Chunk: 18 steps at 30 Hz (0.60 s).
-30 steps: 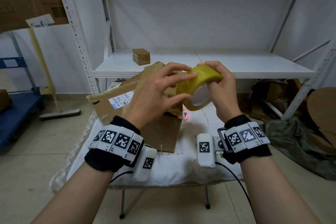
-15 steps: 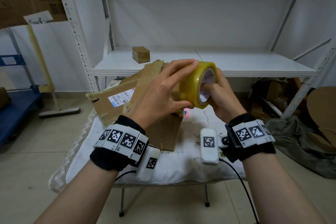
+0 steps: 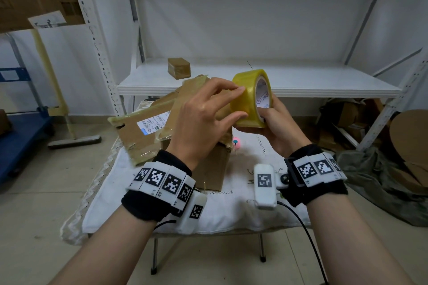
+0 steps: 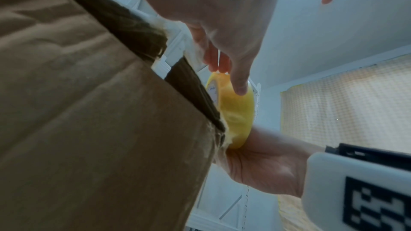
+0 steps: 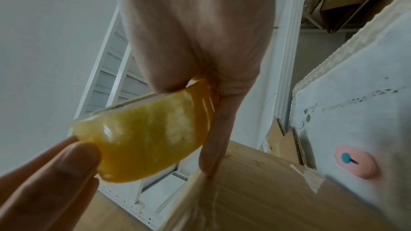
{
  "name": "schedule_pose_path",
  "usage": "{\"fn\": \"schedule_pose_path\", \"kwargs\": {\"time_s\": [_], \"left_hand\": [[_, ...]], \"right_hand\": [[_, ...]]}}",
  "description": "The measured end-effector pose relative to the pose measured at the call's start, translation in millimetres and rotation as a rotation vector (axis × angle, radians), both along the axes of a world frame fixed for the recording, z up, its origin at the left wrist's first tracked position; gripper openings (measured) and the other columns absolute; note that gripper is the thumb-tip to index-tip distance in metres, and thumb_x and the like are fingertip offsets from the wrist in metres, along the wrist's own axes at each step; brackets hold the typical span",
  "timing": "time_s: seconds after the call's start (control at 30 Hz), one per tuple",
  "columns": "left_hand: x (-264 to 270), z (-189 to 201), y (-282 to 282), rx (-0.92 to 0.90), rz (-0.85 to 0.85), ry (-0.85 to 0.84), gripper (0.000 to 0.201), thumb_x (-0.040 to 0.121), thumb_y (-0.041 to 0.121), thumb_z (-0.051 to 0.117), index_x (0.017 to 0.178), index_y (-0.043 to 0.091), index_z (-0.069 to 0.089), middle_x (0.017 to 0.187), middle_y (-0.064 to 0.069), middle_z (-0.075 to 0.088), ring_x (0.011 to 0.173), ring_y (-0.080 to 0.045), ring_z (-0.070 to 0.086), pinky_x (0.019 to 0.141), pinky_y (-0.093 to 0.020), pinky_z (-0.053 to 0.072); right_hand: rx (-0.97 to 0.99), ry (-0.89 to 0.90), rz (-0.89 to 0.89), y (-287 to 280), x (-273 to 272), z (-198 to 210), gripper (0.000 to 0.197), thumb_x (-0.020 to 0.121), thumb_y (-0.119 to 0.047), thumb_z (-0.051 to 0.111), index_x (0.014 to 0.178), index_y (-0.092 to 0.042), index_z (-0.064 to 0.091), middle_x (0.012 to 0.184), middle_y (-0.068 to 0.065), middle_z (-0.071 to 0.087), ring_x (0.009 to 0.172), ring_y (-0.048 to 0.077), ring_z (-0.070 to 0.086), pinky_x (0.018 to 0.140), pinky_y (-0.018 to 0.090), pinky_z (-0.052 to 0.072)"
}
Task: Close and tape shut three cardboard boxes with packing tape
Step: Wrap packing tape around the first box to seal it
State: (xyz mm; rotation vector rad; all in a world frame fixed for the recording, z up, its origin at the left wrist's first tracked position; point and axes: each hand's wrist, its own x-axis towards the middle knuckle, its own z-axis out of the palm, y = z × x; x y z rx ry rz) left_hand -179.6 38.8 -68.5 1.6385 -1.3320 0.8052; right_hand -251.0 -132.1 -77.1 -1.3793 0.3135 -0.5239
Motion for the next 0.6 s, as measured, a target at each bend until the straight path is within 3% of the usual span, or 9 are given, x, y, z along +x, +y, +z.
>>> {"fn": "schedule_pose_path", "kwargs": {"time_s": [0.2,0.47,0.6], "left_hand": [[-2.0,6.2,0.3,0.080,-0.008,0.044,0.060,0.077,0.029,0.083,0.130,0.009,0.064,0.125,-0.007,0.060,0.113,-0.018,0.058,0.097,-0.031,0.051],[-4.0,0.4,0.0,0.060,0.045,0.001,0.052,0.074,0.030,0.085,0.120,0.009,0.071,0.106,-0.007,0.064,0.098,-0.012,0.054,0.083,-0.025,0.051],[-5.4,1.6,-0.7,0.087,0.048,-0.026,0.057,0.075,0.029,0.085,0.127,0.011,0.067,0.106,-0.008,0.062,0.098,-0.013,0.052,0.084,-0.019,0.047]], "right_hand": [[-0.029,0.013,0.003,-2.4,-3.0,0.2,0.056,0.093,0.008,0.051,0.142,-0.020,0.049,0.134,0.016,0.060,0.111,0.038,0.068,0.072,0.044,0.062],[-0.039,0.015,-0.019,-1.6,-5.9,1.8,0.061,0.091,0.010,0.049,0.144,-0.020,0.045,0.133,0.014,0.057,0.109,0.034,0.067,0.068,0.041,0.062],[-0.057,0.013,-0.042,-2.2,-6.4,2.1,0.061,0.091,0.009,0.051,0.144,-0.022,0.045,0.133,0.012,0.056,0.110,0.033,0.066,0.070,0.043,0.063]]}}
